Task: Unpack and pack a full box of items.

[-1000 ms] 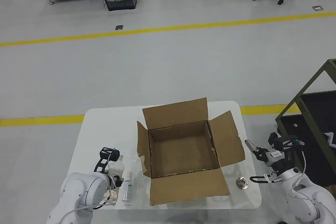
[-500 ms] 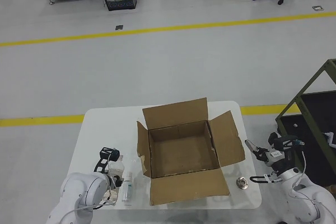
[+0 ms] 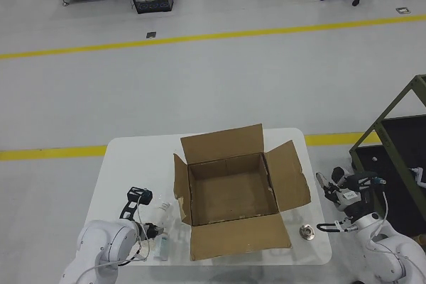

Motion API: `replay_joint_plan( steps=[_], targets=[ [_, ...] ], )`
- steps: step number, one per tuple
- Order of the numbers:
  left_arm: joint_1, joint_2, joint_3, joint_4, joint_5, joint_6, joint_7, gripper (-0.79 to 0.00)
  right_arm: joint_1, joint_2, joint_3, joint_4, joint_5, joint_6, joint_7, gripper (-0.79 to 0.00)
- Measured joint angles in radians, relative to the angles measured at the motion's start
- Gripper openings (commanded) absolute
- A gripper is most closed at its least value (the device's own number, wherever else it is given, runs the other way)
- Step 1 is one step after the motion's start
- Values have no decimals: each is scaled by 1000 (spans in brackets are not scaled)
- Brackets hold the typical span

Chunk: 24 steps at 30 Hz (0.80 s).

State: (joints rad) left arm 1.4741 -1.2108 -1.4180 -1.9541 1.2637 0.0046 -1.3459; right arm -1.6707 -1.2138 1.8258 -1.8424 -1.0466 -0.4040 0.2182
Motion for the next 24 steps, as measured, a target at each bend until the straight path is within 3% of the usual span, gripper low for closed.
replay_joint_plan(
  steps=[1,2,4,5,24],
  targets=[
    [3,0,-3,1,3,2,12,-785,0,0,0,0,0,0,0,-785],
    [5,1,-5,3,2,7,16,-671,0,0,0,0,0,0,0,-785],
    [3,1,-8,12,2,17,13,-151,0,0,0,0,0,0,0,-785],
    [1,1,-8,15,5,17,12,0,0,0,0,0,0,0,0,-785],
    [-12,7,-3,69,53,-3,64,0,3,1,-3,-8,5,6,-11,-785]
  ],
)
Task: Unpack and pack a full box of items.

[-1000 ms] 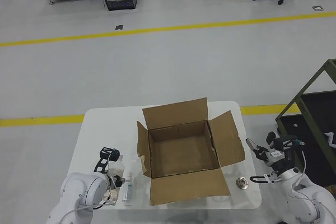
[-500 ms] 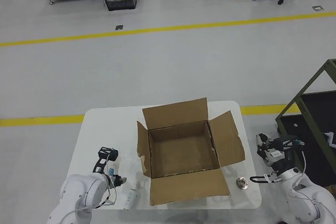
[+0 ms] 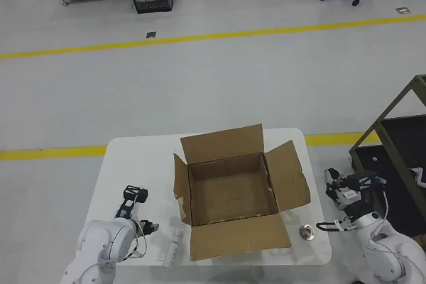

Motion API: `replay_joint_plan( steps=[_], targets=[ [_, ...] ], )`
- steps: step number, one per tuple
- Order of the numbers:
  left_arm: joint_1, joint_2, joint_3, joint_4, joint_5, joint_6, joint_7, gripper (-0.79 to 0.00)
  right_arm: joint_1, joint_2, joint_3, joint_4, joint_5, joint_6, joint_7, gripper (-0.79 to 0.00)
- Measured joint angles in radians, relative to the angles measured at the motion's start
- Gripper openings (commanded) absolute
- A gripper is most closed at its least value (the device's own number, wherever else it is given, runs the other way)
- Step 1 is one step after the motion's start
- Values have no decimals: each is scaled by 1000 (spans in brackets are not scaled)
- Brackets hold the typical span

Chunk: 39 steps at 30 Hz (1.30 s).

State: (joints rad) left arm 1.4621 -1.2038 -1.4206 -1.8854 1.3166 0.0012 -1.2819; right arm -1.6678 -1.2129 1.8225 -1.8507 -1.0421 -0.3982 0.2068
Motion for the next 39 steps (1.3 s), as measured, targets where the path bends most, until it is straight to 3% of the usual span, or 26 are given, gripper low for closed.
replay_joint_plan(
  steps=[6,10,18,25,39],
  targets=[
    [1,0,0,1,-1,-1,1,0,7,2,1,2,1,15,-7,-785],
    [-13,0,18,51,51,-1,66,0,14,3,-4,6,0,21,-7,-785],
    [-181,-17,74,266,87,91,71,0,18,6,-8,7,3,26,-11,-785],
    [-281,-26,98,423,79,97,75,0,17,9,-6,14,5,25,-13,-785],
    [-280,-27,92,444,65,90,84,0,33,15,-15,19,9,25,-3,-785]
  ],
)
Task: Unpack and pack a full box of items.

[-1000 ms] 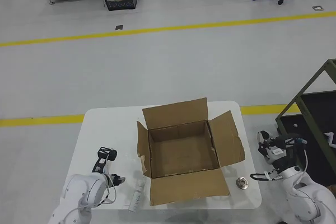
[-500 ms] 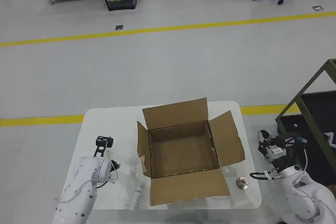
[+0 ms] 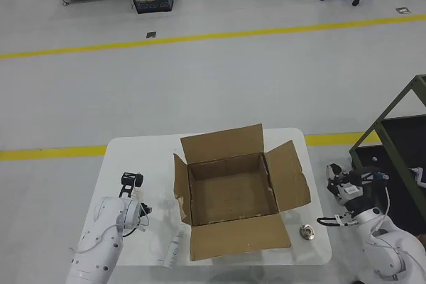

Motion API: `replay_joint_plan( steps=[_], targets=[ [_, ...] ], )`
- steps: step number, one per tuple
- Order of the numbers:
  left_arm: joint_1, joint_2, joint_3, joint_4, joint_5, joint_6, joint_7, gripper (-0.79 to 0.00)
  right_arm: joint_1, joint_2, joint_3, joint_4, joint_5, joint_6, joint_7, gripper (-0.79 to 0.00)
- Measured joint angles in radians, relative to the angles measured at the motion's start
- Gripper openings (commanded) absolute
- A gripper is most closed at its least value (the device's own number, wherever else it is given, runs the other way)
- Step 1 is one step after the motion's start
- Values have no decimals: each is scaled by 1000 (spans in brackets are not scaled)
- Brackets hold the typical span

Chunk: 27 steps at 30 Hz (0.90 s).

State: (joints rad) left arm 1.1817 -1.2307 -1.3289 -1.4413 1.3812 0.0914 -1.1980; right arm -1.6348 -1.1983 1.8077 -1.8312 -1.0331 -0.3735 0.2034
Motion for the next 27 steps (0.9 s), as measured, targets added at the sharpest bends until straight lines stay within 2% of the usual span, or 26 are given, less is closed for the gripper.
replay_joint_plan(
  steps=[7,15,27],
  targets=[
    [-71,2,-36,141,-20,-4,21,0,0,3,1,6,-1,-3,-3,-785],
    [-158,-12,-14,301,-90,-5,53,0,-3,5,0,5,3,1,-4,-785],
    [-208,-23,24,460,-67,14,134,0,2,10,-4,8,1,3,-2,-785]
  ],
)
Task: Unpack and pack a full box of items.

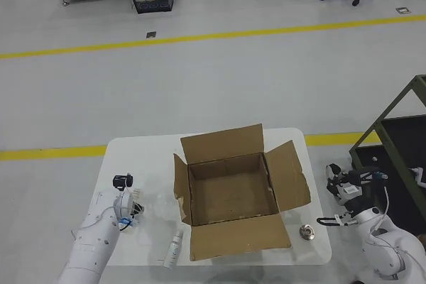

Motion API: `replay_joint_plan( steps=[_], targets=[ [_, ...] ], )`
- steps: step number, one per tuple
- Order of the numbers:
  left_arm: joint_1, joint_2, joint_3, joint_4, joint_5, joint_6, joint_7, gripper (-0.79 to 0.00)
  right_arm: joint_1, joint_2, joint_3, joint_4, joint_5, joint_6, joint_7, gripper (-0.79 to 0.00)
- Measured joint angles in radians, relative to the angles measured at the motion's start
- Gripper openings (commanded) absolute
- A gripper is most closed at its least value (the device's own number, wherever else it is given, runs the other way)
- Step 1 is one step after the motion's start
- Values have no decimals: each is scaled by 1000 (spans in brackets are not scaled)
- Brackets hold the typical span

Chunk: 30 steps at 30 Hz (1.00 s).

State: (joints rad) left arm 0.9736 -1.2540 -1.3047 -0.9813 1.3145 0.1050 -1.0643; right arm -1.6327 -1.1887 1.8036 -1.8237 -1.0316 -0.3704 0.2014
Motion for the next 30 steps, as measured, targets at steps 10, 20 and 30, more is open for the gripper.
replay_joint_plan(
  steps=[10,20,30],
  targets=[
    [9,-2,11,19,3,-18,54,0,-1,4,2,2,0,2,0,-785],
    [5,0,12,27,20,-22,54,0,-4,6,-1,-1,2,2,-2,-785],
    [11,0,8,33,20,-17,72,0,-13,9,-3,-12,3,4,-2,-785]
  ],
)
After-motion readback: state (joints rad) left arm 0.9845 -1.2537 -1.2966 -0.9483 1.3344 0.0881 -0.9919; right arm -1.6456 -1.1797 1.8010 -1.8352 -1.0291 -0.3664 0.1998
